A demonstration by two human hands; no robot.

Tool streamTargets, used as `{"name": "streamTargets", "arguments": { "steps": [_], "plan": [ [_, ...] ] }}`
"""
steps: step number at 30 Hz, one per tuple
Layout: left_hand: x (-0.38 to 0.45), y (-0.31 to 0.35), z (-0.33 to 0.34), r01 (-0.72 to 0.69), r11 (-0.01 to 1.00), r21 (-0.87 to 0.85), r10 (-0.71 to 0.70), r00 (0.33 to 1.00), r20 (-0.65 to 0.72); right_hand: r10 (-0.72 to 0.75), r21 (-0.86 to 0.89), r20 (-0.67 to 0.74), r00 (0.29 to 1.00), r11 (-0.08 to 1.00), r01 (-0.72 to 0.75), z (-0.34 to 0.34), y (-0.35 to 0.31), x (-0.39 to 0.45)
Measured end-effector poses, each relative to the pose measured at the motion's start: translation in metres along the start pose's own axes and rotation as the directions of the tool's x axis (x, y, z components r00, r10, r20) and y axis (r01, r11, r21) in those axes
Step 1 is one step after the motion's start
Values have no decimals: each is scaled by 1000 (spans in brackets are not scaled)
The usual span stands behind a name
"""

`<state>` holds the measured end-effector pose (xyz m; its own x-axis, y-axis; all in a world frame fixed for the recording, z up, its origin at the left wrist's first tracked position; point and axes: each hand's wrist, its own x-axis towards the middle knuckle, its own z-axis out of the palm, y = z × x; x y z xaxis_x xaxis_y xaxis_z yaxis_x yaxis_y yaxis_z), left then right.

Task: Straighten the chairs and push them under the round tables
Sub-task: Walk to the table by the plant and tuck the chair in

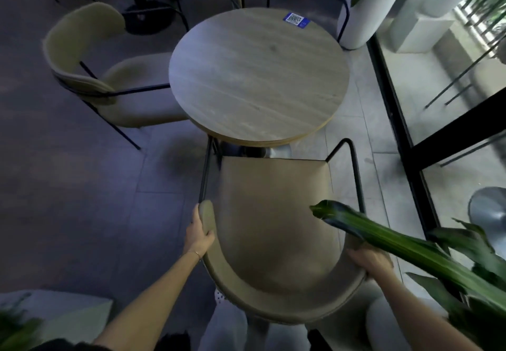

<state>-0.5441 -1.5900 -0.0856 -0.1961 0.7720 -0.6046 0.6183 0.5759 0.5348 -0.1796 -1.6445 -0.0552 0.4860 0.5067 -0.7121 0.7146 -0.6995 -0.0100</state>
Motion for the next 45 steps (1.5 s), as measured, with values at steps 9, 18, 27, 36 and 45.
{"name": "streamTargets", "arguments": {
  "steps": [9,18,27,36,45],
  "plan": [
    [16,-34,-61,-8,1000,16,8,1000,-29,71,257,17,997,964,-73,55,-35,-42],
    [61,-19,-78,-25,1000,1,25,1000,-14,162,391,100,982,901,-188,56,-63,-23],
    [72,-15,-82,3,999,39,-2,999,-35,220,368,177,959,889,-272,48,-81,-15],
    [64,0,-72,114,984,138,-93,984,-151,201,403,166,965,880,-253,41,-80,-27],
    [45,63,-33,85,933,350,-31,987,-157,-116,234,41,992,967,103,0,-59,-11]
  ]
}}
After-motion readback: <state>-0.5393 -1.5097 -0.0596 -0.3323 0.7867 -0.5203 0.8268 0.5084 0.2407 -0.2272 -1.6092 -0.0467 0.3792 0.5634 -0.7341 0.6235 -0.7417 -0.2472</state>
